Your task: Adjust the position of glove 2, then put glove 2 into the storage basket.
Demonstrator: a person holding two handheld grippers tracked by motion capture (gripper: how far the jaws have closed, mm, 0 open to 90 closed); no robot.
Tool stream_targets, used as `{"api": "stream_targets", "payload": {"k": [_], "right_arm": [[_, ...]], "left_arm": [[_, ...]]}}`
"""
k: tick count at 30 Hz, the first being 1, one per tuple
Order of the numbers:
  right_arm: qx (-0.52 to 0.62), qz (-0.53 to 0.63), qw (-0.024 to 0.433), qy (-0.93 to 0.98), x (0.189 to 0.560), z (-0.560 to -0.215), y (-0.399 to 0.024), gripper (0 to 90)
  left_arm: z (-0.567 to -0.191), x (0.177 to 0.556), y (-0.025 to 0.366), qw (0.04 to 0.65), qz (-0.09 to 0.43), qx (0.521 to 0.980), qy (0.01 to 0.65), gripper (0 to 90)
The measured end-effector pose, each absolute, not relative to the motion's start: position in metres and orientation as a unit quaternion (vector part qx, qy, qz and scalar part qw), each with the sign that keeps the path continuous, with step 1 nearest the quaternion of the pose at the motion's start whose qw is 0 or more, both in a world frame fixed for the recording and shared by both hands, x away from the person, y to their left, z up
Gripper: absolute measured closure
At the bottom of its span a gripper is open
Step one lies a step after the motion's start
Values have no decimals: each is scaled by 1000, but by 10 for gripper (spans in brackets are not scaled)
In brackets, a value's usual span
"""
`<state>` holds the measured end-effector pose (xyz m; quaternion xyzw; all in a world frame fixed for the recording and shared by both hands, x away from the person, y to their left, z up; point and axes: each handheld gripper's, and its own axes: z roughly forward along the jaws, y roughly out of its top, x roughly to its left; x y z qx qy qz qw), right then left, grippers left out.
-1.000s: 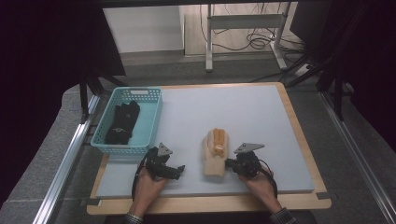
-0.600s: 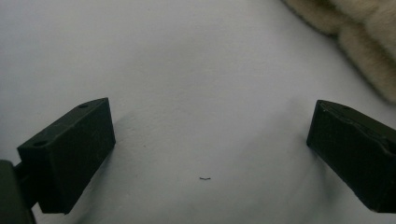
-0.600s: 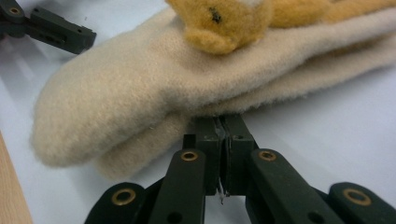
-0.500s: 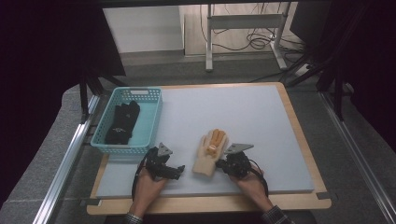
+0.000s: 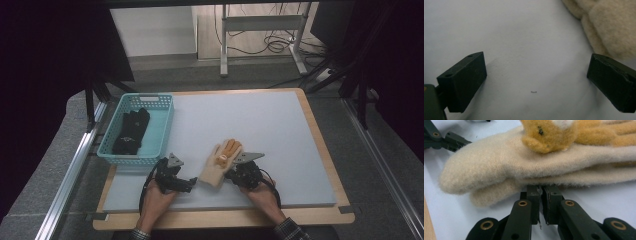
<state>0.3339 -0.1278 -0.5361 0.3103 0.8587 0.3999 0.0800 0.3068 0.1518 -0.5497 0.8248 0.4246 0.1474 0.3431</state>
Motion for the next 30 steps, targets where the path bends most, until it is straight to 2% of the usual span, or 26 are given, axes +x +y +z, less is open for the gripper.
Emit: {"api": "stream_targets", "payload": {"k": [10, 15, 19, 23, 30], "right_arm": [[304, 401, 79, 860, 336, -537, -118, 810], [305, 396, 80, 863, 334, -535, -120, 763], [305, 395, 90, 862, 333, -531, -126, 690], [314, 398, 95, 857, 334, -528, -140, 557], [340, 403, 115, 842, 341, -520, -170, 386]], "left_arm": [[-550, 301, 160, 344, 146, 828, 418, 30], [-550, 301, 160, 344, 145, 829, 417, 30], [-551, 301, 160, 345, 145, 828, 418, 30], [-550, 301, 160, 344, 145, 829, 417, 30], [-551, 301, 160, 344, 146, 829, 416, 29]]}}
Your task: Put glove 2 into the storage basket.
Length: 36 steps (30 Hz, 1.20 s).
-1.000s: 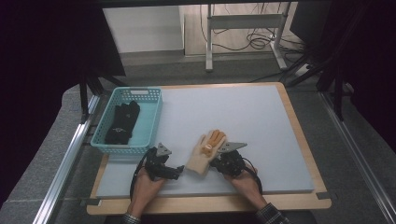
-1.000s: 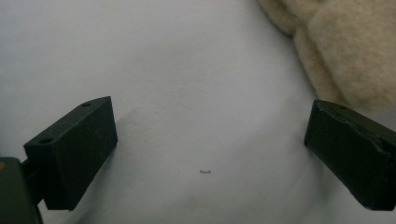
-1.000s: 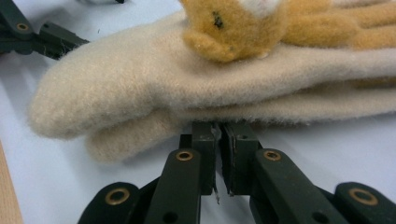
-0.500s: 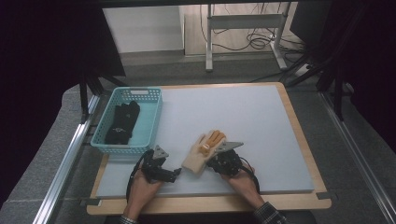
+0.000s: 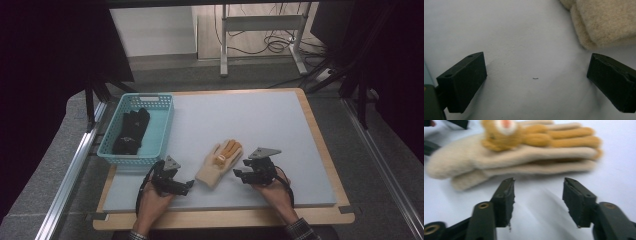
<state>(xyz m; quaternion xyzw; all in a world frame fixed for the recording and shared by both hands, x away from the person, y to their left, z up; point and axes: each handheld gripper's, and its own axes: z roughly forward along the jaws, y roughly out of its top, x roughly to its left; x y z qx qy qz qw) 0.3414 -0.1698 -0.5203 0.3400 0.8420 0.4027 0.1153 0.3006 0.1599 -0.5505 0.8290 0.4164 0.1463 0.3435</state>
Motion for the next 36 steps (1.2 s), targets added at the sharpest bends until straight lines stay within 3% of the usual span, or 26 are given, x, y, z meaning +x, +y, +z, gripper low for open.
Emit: {"api": "stream_targets", "payload": {"k": [14, 26, 36], "right_arm": [[375, 384, 160, 828, 351, -519, -218, 193], [421, 351, 202, 812, 353, -525, -259, 137], [423, 337, 205, 816, 354, -532, -260, 108]], "left_arm": [[-551, 300, 159, 346, 148, 826, 419, 29], [-551, 300, 159, 346, 149, 827, 418, 30], [-551, 300, 159, 347, 149, 826, 419, 31]]}}
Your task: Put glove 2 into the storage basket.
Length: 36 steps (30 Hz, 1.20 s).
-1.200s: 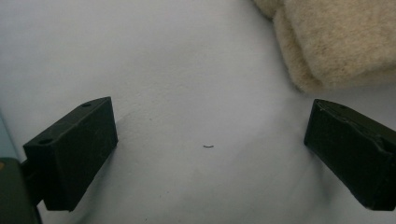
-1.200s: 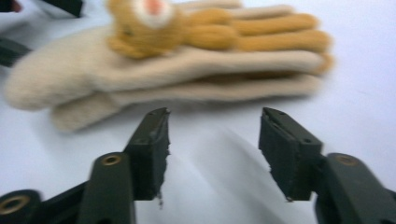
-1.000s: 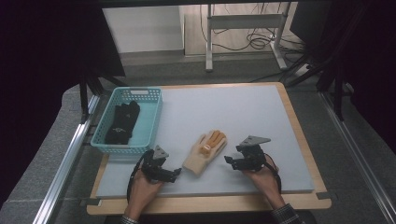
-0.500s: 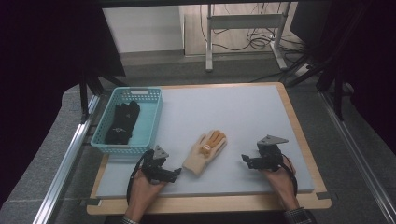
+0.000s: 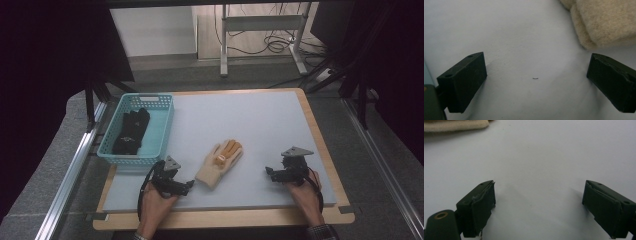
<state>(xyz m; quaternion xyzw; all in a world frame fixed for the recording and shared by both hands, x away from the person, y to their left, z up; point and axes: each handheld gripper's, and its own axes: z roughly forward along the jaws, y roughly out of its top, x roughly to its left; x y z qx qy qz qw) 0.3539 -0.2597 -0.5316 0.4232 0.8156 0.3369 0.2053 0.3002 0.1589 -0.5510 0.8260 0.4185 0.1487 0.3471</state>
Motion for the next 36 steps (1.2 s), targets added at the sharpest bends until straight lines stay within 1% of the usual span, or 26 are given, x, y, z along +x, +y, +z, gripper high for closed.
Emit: {"api": "stream_targets", "payload": {"k": [16, 20, 28, 36], "right_arm": [[423, 337, 208, 815, 353, -532, -260, 108], [423, 337, 208, 815, 353, -532, -260, 108], [423, 337, 208, 815, 353, -532, -260, 108], [423, 337, 208, 815, 353, -532, -260, 108]], "left_arm": [[-550, 299, 158, 344, 148, 824, 425, 41], [-546, 299, 158, 347, 133, 822, 432, 45], [-531, 292, 150, 364, 125, 825, 414, 22], [-510, 293, 139, 369, 100, 831, 403, 5]]}}
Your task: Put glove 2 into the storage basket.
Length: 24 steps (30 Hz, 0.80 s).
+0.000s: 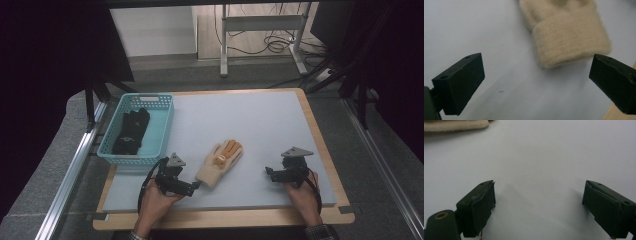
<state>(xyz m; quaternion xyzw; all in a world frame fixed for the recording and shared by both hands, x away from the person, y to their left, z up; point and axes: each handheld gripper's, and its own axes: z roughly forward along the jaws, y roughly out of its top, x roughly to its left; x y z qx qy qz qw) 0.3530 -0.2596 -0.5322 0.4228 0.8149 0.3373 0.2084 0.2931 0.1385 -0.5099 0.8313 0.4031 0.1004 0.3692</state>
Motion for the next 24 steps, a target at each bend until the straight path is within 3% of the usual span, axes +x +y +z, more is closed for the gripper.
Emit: {"api": "stream_targets", "payload": {"k": [10, 24], "right_arm": [[423, 338, 209, 815, 353, -532, -260, 108], [422, 338, 208, 815, 353, -532, -260, 108]], "left_arm": [[-493, 319, 109, 368, 86, 838, 393, 8], [-505, 352, 57, 322, 79, 865, 377, 35]]}}
